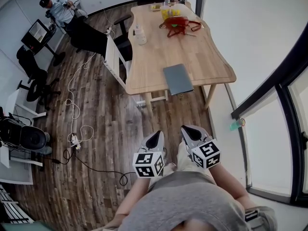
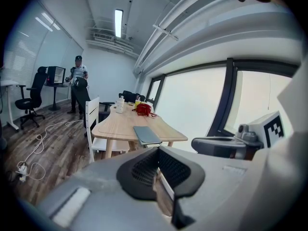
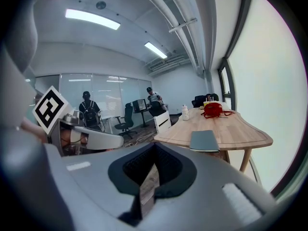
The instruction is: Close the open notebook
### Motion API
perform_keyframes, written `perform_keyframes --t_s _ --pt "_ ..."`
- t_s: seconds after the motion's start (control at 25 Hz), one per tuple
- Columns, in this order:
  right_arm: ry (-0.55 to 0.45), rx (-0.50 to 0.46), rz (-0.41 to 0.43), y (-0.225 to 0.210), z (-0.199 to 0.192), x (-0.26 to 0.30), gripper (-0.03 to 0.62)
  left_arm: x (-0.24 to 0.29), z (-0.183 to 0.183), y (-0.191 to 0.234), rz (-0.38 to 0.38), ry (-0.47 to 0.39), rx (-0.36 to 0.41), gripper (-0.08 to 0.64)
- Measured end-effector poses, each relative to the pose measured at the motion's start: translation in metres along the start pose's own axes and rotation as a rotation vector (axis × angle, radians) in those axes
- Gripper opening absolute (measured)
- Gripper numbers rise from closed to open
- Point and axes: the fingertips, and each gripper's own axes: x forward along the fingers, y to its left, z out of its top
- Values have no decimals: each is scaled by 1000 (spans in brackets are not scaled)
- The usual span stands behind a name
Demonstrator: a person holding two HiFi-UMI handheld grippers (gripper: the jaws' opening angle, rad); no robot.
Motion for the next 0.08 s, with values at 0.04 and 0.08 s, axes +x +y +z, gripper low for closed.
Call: perform_keyframes --t_s 0.04,0.08 --pt "0 -1 1 0 1 0 -2 0 0 0 0 0 0 5" --pt "-1 -1 1 -1 1 1 -2 0 1 0 1 1 0 5"
